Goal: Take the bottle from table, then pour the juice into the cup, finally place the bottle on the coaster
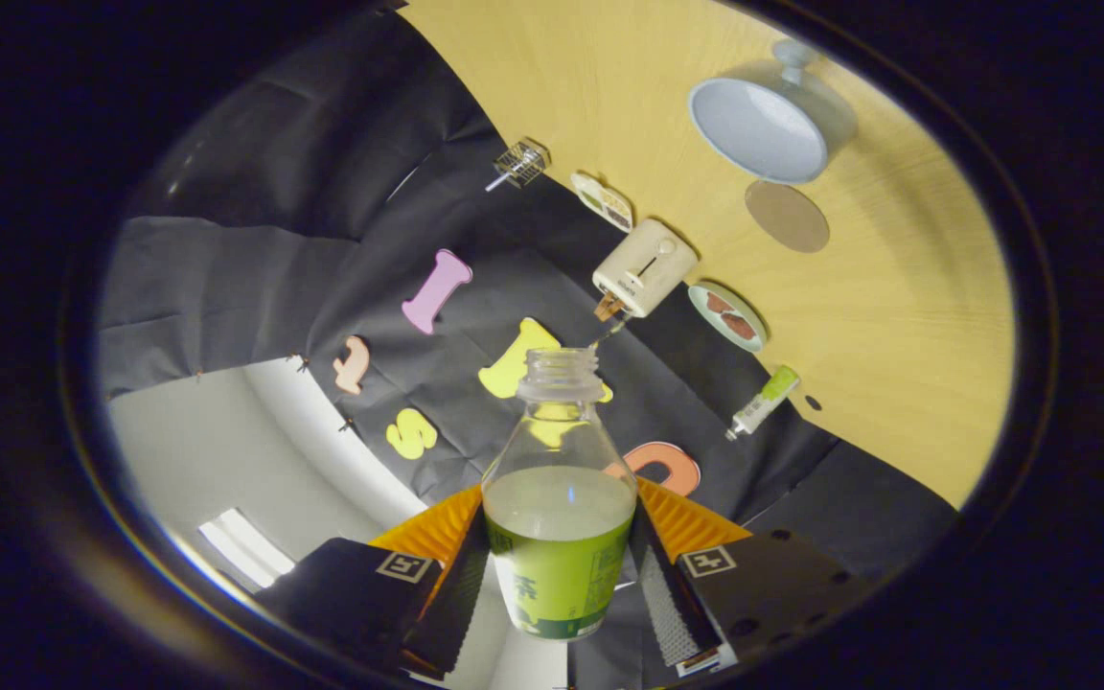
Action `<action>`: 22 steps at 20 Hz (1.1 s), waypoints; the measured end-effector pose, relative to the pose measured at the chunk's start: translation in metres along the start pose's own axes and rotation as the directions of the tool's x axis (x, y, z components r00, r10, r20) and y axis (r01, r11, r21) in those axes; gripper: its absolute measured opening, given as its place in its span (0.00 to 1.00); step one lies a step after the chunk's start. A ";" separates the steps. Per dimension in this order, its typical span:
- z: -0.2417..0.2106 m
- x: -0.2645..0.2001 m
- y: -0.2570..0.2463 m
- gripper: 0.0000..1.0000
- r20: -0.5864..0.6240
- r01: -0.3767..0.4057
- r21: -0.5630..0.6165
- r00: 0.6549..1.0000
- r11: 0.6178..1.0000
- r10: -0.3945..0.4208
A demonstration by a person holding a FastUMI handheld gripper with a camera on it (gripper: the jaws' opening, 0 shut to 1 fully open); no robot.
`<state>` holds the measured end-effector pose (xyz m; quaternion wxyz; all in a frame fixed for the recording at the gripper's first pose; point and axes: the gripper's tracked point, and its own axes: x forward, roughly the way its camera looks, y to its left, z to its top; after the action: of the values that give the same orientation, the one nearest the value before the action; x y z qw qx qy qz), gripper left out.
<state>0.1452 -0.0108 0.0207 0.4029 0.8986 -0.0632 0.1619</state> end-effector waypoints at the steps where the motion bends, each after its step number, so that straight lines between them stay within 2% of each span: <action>1: -0.004 0.001 -0.002 0.79 -0.003 0.006 0.006 1.000 1.000 -0.006; 8: -0.020 0.005 0.012 0.79 -0.018 -0.009 0.017 1.000 1.000 0.009; 22: -0.007 -0.001 0.022 0.79 -0.003 0.010 0.019 1.000 1.000 -0.010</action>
<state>0.1369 -0.0203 0.0402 0.3955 0.9024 -0.0568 0.1617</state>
